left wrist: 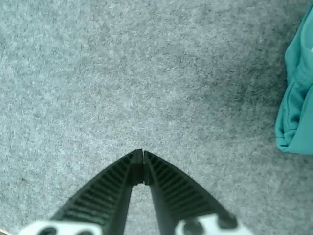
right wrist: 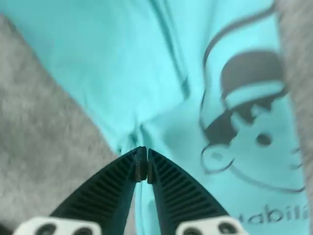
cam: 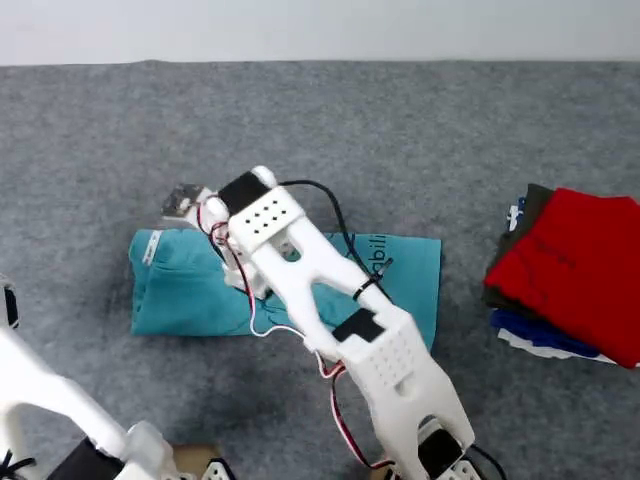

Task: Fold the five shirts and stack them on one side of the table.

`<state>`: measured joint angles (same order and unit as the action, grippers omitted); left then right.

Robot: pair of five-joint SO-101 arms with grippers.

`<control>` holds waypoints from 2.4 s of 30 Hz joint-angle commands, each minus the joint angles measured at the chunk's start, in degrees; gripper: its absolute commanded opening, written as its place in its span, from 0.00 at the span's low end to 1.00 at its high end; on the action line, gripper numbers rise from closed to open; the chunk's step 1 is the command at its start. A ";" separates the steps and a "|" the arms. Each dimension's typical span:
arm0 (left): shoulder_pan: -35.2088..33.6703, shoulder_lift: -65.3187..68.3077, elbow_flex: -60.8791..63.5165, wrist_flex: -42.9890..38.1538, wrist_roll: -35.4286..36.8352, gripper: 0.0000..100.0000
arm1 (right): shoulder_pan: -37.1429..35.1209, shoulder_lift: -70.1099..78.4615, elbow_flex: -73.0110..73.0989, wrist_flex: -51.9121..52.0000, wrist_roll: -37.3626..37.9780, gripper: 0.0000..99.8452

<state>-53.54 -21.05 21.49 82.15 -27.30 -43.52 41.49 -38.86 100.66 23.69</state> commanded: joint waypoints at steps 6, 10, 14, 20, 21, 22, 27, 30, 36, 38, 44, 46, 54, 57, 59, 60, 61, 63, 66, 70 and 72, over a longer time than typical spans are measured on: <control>0.35 -2.46 -0.66 -0.88 -0.35 0.01 | 1.36 2.42 2.55 1.71 -0.62 0.01; 0.26 -2.46 -0.66 -0.70 -0.35 0.01 | -1.71 4.18 2.73 2.15 -0.53 0.01; 0.26 -2.46 -0.66 -0.79 -0.35 0.01 | -4.70 4.44 2.81 2.24 -0.53 0.01; 0.26 -2.37 -0.66 -0.79 -0.44 0.01 | -6.46 4.09 7.91 2.24 -0.53 0.01; 0.26 -2.29 -0.66 -0.79 -0.44 0.01 | -6.73 4.09 9.05 2.24 -0.53 0.01; 0.26 -2.20 -0.66 -0.79 -0.44 0.01 | -6.81 4.09 9.49 2.24 -0.53 0.01; 0.26 -2.20 -0.66 -0.79 -0.53 0.01 | -6.81 2.07 9.41 2.24 -0.35 0.01; 0.35 -2.20 -0.66 -0.79 -0.53 0.01 | -6.64 -1.63 9.32 2.15 -0.26 0.01; 0.35 -2.46 -0.66 -0.79 -0.53 0.01 | -6.02 -10.51 9.32 1.98 -0.26 0.01; 0.35 -2.46 -0.66 -0.79 -0.53 0.01 | -4.53 -12.09 9.32 1.89 -0.26 0.01; 0.35 -2.46 -0.66 -0.62 -0.53 0.01 | 4.70 -11.38 9.76 1.98 -0.44 0.01; 0.35 -2.46 -0.66 -0.53 -0.53 0.01 | 6.46 -9.54 9.76 2.07 -0.44 0.01; 0.35 -2.46 -0.57 -0.53 -0.53 0.01 | 1.98 2.68 9.76 2.15 -0.44 0.01; 0.35 -2.46 -0.48 -0.53 -0.53 0.01 | 0.22 5.23 9.76 2.15 -0.35 0.01; 0.35 -2.46 -0.48 -0.53 -0.53 0.01 | 0.22 5.32 9.76 2.15 -0.35 0.01; 0.35 -2.46 -0.48 -0.53 -0.53 0.01 | 0.40 4.79 9.67 2.15 -0.35 0.01; 0.35 -2.46 -0.48 -0.53 -0.53 0.01 | 0.75 4.00 9.58 2.24 -0.26 0.01; 0.35 -2.46 -0.48 -0.53 -0.53 0.01 | 1.98 1.27 9.58 2.24 -0.26 0.01; 0.35 -2.46 -0.48 -0.53 -0.53 0.01 | 3.74 -3.91 9.58 2.15 -0.18 0.01; 2.11 -2.55 -0.57 0.18 -0.44 0.01 | 6.02 -10.24 9.58 2.15 -0.18 0.01; 4.22 -2.55 -1.45 1.93 -0.26 0.01 | 6.73 -13.14 9.58 2.24 -0.26 0.01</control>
<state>-51.78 -21.05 21.49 82.42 -27.30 -38.33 35.60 -28.92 100.66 23.69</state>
